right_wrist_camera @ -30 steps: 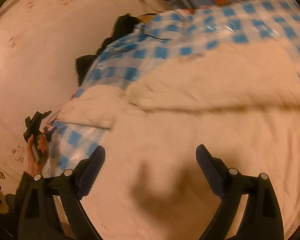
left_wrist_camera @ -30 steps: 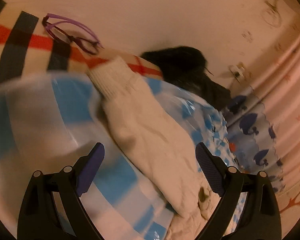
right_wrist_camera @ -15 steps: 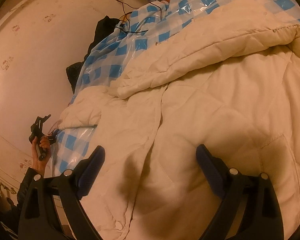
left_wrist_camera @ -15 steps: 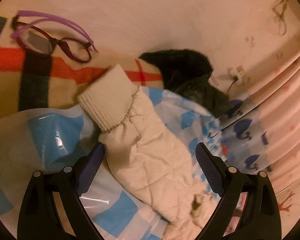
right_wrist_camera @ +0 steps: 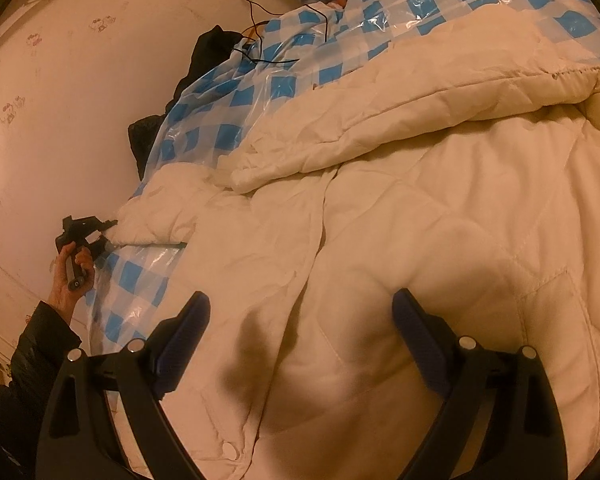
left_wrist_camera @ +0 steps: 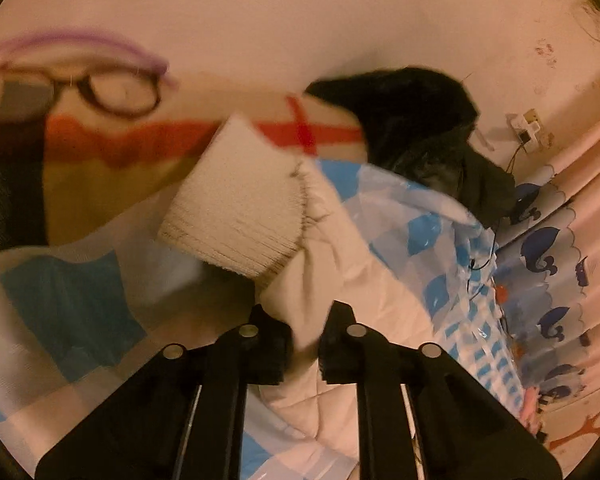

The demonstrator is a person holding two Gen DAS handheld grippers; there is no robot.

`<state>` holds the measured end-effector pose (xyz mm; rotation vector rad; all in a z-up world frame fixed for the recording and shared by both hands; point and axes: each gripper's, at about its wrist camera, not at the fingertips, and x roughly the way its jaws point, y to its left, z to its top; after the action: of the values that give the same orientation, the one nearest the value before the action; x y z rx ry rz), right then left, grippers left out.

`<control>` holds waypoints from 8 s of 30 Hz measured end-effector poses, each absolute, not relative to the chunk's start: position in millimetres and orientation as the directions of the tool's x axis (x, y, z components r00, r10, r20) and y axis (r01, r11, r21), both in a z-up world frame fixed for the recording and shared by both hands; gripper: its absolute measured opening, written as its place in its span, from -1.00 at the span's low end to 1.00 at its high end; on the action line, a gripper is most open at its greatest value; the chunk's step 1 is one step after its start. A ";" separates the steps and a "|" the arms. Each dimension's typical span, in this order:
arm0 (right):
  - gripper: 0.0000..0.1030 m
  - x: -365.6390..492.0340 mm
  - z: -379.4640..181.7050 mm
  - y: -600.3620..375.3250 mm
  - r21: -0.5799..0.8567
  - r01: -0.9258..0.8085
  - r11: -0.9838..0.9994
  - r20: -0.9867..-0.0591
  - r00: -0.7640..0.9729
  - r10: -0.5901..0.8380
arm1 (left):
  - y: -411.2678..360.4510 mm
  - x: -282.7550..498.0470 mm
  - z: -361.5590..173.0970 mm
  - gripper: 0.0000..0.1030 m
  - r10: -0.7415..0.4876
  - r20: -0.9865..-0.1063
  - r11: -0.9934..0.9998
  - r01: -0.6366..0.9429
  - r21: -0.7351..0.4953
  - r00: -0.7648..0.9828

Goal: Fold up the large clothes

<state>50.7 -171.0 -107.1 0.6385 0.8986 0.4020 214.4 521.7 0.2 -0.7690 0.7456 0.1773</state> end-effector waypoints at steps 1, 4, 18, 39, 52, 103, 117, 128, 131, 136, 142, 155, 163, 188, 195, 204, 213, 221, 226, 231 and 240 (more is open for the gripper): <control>0.73 50.2 -106.5 -172.0 0.667 -0.059 0.743 -0.588 0.571 0.573 | 519.2 212.1 4.7 -0.84 -0.111 -0.659 0.720 -0.397 -0.569 0.744; 0.73 48.1 -99.7 -173.7 0.673 -0.063 0.737 -0.570 0.591 0.571 | 504.0 206.1 28.4 -0.85 -0.106 -0.604 0.734 -0.348 -0.583 0.790; 0.73 26.6 -63.7 -268.5 0.820 0.072 0.567 -0.391 0.795 0.464 | 301.7 188.1 179.8 -0.86 -0.336 -0.362 0.848 0.112 -0.518 0.869; 0.74 -19.2 -108.2 -392.7 0.992 0.121 -0.028 -0.105 0.939 0.328 | -133.8 167.7 -42.6 -0.86 -0.562 -0.700 0.808 0.474 -0.351 0.441; 0.76 -21.7 -110.4 -397.5 0.990 0.113 -0.079 -0.082 0.943 0.321 | -215.0 136.4 -72.3 0.32 -0.443 -0.834 0.757 0.636 -0.152 0.328; 0.75 -128.3 -93.3 -395.5 0.791 0.199 0.578 -0.604 0.406 0.686 | 294.7 -9.2 -106.2 0.74 -0.440 -0.844 0.877 -0.056 -0.478 0.307; 0.76 -165.8 -92.8 -359.7 0.860 0.172 0.480 -0.510 0.305 0.804 | 273.0 -90.6 -121.3 0.74 -0.663 -0.728 0.740 0.008 -0.673 0.174; 0.48 -167.0 -99.9 -345.3 0.858 0.142 0.493 -0.513 0.283 0.810 | 280.0 -90.6 -137.0 -0.63 -0.600 -0.782 0.784 -0.072 -0.617 0.170; -0.65 -168.5 -105.3 -341.9 0.870 0.145 0.472 -0.493 0.304 0.815 | 286.5 -93.0 -135.7 -0.76 -0.608 -0.772 0.772 -0.088 -0.630 0.185; -0.74 -170.5 -83.1 -334.4 0.922 0.052 0.384 -0.369 0.425 0.827 | 282.8 -95.9 -111.8 -0.84 -0.623 -0.752 0.755 -0.085 -0.650 0.217; -0.74 -189.5 -10.6 -338.4 0.934 -0.108 0.340 -0.242 0.509 0.826 | 277.5 -117.4 -43.3 -0.84 -0.679 -0.686 0.711 0.003 -0.703 0.262; 0.25 -281.8 -89.7 -378.0 0.928 0.093 0.361 -0.367 0.401 0.840 | 331.4 -175.1 -130.6 0.28 -0.693 -0.716 0.707 -0.116 -0.698 0.082; 0.62 -284.1 -115.5 -381.0 0.949 0.106 0.298 -0.316 0.374 0.872 | 329.2 -185.3 -167.7 0.67 -0.845 -0.526 0.521 -0.068 -0.851 0.095; -0.71 -306.3 -8.6 -350.4 0.950 -0.235 0.208 -0.076 0.469 0.880 | 284.7 -237.6 -5.6 -0.85 -0.800 -0.558 0.597 0.198 -0.777 0.221; 0.34 -348.9 -95.9 -350.7 0.972 -0.014 0.235 -0.218 0.326 0.920 | 311.4 -258.4 -106.4 -0.17 -0.798 -0.602 0.599 0.073 -0.797 -0.022; 0.16 -342.1 -127.4 -336.6 0.985 0.025 0.171 -0.169 0.328 0.929 | 311.9 -261.7 -145.3 0.42 -0.838 -0.544 0.544 -0.015 -0.839 0.048; -0.67 -350.5 -61.3 -325.2 0.973 -0.204 0.110 -0.009 0.440 0.898 | 304.4 -270.1 -81.2 -0.83 -0.846 -0.492 0.521 0.123 -0.845 0.207; -0.67 -374.9 -40.7 -330.2 0.950 -0.311 0.009 0.144 0.464 0.874 | 334.5 -302.5 -57.1 -0.83 -0.896 -0.363 0.413 0.179 -0.893 0.256; -0.67 -370.4 -66.2 -332.9 0.959 -0.278 -0.049 0.183 0.482 0.857 | 347.7 -298.7 -91.8 -0.83 -0.900 -0.302 0.343 0.082 -0.936 0.314; -0.67 -326.2 -28.8 -342.4 0.922 -0.381 -0.068 0.262 0.484 0.835 | 348.3 -262.0 -52.0 -0.83 -0.883 -0.220 0.298 0.132 -0.945 0.415; -0.67 -196.1 7.4 -371.6 0.928 -0.371 -0.034 0.263 0.589 0.764 | 307.4 -113.7 12.9 -0.83 -0.846 -0.160 0.274 0.157 -0.949 0.508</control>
<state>-196.1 -371.6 7.4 1.3116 0.3795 0.9466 -113.7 307.4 12.9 -1.0855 0.7777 -0.7750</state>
